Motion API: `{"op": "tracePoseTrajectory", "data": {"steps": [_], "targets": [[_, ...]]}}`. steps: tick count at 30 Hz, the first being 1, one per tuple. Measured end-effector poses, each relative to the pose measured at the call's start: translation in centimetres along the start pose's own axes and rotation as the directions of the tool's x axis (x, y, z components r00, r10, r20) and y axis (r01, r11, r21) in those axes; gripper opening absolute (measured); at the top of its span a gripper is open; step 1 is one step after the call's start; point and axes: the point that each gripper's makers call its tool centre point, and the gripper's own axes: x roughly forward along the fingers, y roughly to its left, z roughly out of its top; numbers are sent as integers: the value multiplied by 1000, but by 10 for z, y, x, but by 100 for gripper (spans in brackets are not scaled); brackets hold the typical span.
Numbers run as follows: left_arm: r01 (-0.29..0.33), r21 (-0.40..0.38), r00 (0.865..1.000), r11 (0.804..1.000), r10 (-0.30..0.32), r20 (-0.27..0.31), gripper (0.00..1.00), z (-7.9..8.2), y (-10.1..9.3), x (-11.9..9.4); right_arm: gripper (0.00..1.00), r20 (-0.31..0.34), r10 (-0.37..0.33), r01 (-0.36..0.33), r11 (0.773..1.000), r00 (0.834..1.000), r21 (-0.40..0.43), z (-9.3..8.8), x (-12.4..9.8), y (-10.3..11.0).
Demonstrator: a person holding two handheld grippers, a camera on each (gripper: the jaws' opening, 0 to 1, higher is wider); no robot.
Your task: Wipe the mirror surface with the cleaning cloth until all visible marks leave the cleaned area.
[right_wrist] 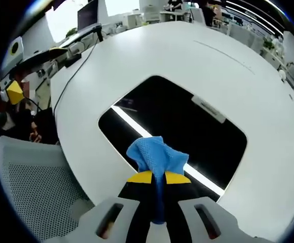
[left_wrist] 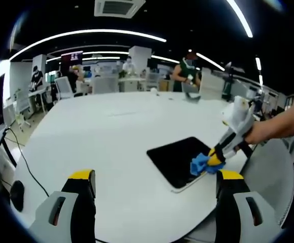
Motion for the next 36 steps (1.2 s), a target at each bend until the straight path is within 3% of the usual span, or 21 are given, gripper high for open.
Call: {"op": "tracePoseTrajectory", "data": {"steps": [10,36], "targets": [[-8,-35,1000,999,8,-4,100,1,2,0,1,1,8,-8,1000,1000,-2,0,0,0],[-23,-25,1000,999,22,-13,99,-5,1,-5,1,-2,46,-46,999,999,-10,0,-1,-1]]}}
